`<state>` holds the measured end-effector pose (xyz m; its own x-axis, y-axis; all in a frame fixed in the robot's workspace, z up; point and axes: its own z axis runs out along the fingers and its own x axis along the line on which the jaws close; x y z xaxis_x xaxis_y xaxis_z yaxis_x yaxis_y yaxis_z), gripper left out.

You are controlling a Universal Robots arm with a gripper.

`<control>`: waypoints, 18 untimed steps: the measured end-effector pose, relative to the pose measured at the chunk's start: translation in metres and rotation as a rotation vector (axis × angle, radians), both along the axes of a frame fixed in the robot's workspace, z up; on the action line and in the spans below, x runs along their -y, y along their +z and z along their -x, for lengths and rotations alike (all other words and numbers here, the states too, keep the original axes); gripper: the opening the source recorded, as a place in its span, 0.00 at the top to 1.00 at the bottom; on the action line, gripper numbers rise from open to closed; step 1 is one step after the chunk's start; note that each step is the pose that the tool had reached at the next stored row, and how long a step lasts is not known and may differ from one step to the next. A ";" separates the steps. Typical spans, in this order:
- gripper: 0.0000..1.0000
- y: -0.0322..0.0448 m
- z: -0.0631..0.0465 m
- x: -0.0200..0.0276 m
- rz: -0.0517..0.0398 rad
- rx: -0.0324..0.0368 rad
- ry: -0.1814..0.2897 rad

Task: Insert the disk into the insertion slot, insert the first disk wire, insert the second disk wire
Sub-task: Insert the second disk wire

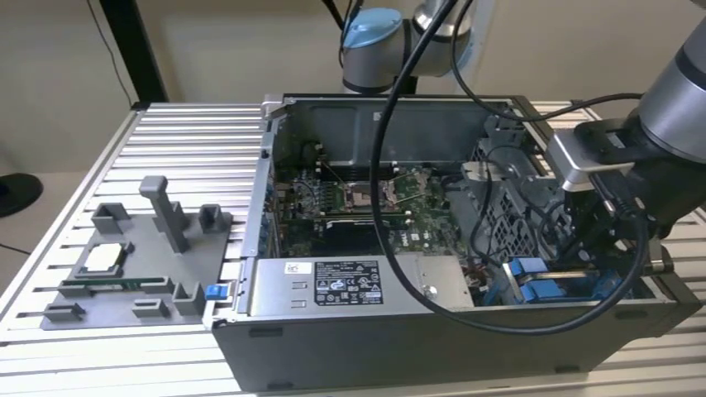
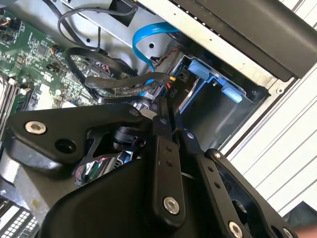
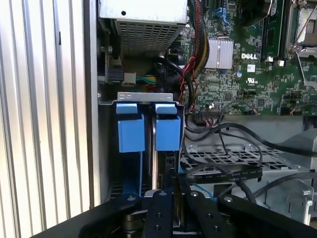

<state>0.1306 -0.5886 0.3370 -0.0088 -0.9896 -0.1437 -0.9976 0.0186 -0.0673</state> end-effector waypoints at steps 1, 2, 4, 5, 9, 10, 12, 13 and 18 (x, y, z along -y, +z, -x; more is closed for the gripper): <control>1.00 -0.0010 0.000 0.0000 0.0004 0.0007 0.000; 1.00 -0.0021 0.000 0.0000 0.0005 0.0010 0.000; 1.00 -0.0038 0.000 -0.0001 -0.0004 0.0012 0.000; 1.00 -0.0047 0.000 0.0000 -0.0006 0.0012 0.000; 1.00 -0.0065 0.000 -0.0004 0.0006 0.0013 0.000; 1.00 -0.0065 0.000 -0.0005 0.0005 0.0013 0.000; 1.00 -0.0067 0.000 -0.0005 0.0002 0.0014 0.000; 0.00 -0.0079 0.000 -0.0006 -0.0028 0.0014 0.000; 0.00 -0.0074 0.000 -0.0001 -0.0017 0.0013 0.000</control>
